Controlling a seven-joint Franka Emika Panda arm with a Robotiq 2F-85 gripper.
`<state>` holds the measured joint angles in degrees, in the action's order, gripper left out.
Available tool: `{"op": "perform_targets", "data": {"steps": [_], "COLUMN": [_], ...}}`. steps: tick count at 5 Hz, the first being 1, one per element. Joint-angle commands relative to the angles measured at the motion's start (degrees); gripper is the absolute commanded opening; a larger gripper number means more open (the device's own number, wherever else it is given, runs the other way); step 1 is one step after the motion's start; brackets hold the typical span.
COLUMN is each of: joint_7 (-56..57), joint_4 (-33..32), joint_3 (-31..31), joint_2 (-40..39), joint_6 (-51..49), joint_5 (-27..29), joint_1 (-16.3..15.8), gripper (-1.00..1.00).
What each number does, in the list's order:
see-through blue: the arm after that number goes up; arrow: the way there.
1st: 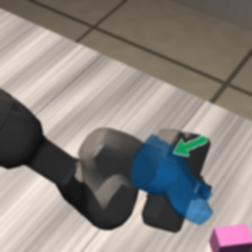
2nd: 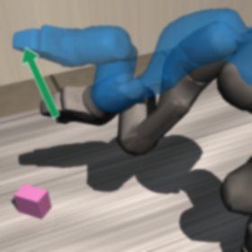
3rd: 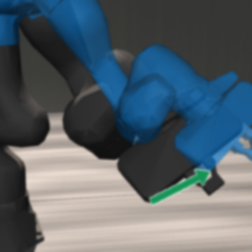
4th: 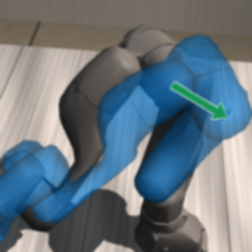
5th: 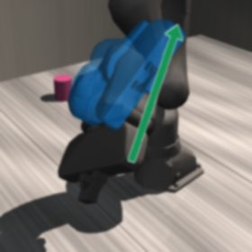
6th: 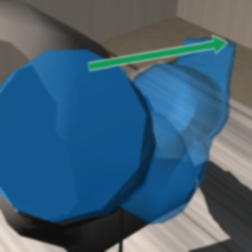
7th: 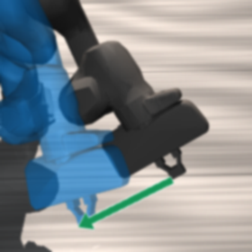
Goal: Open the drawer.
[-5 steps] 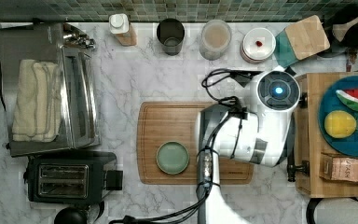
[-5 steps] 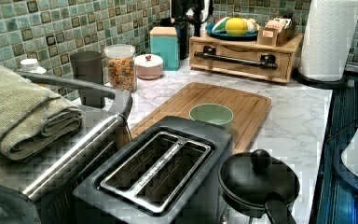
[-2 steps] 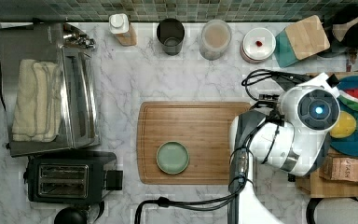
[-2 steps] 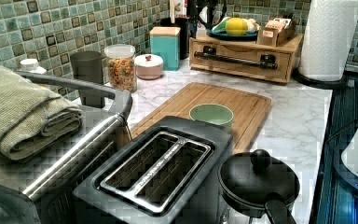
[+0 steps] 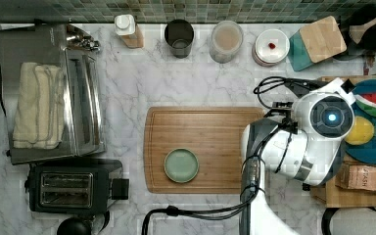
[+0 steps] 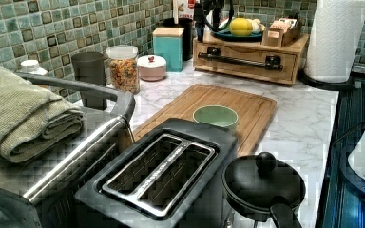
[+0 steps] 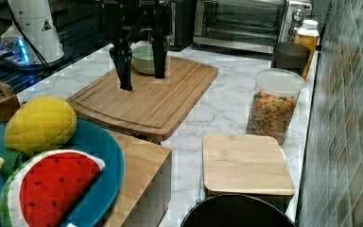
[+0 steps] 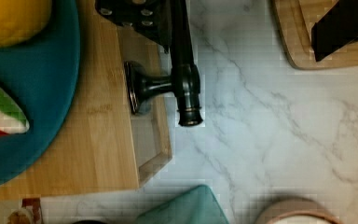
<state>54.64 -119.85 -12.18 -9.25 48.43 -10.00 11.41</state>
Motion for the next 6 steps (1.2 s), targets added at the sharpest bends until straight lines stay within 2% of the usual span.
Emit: {"op": "perform_targets", "data": {"steps": [1,2,5,6], "joint_7": [-0.7,0.4,-3.3,-2.1], "joint_4": [-1.6,-2.7,-8.5,-10.7], "joint_3": [-2.3,-2.4,-4.0,-4.2], "joint_2": [0.0,-0.1,1.6,0.8], "joint_6": [-3.4,-3.0,-0.3,4.7], "joint_5": [-9.8,-8.4,-5.3,-3.6], "joint_1": [1.3,2.9,2.1,2.5], "gripper": [1.00,1.00,1.00,1.00]}}
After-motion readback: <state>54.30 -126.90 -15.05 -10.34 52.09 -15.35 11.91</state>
